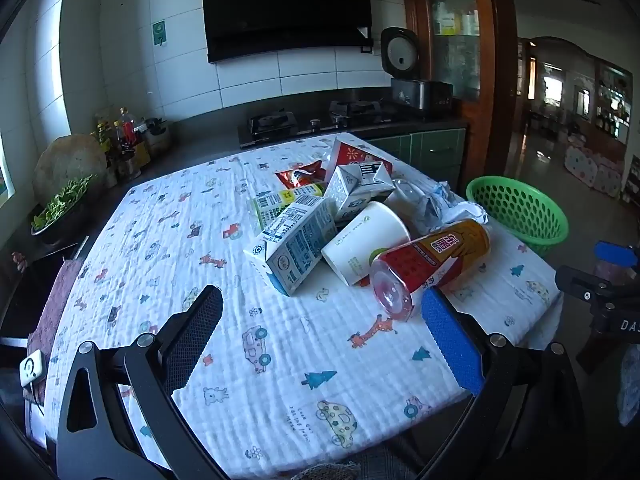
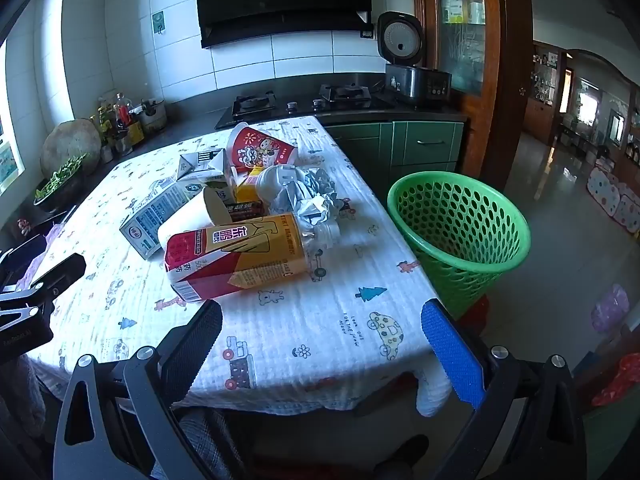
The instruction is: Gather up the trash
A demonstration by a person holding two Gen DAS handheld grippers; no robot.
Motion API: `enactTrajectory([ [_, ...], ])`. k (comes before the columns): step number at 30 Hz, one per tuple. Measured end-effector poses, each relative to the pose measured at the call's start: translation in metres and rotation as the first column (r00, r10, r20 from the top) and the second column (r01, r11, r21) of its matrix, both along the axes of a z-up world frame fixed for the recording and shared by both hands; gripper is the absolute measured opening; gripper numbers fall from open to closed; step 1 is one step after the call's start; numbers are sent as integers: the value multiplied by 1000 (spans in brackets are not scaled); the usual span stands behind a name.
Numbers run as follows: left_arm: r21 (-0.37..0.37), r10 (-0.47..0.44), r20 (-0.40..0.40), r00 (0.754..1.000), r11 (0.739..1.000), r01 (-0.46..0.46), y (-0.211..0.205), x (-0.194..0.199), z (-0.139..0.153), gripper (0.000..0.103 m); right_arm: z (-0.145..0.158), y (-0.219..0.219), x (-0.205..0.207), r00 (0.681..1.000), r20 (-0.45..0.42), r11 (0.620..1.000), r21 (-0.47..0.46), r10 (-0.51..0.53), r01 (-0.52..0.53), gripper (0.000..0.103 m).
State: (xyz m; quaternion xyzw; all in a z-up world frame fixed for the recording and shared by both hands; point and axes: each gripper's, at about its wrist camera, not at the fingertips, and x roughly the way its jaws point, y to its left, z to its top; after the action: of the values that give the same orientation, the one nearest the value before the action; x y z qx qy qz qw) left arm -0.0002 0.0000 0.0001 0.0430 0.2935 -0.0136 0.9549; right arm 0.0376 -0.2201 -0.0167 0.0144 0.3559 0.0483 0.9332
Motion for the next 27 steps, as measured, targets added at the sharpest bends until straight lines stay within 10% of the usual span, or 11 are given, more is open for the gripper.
enactTrajectory([
  [27, -15, 20, 15, 1000, 1000, -19, 6, 2, 7, 98, 6, 1, -3, 1000, 14, 1000, -3, 5, -5, 97],
])
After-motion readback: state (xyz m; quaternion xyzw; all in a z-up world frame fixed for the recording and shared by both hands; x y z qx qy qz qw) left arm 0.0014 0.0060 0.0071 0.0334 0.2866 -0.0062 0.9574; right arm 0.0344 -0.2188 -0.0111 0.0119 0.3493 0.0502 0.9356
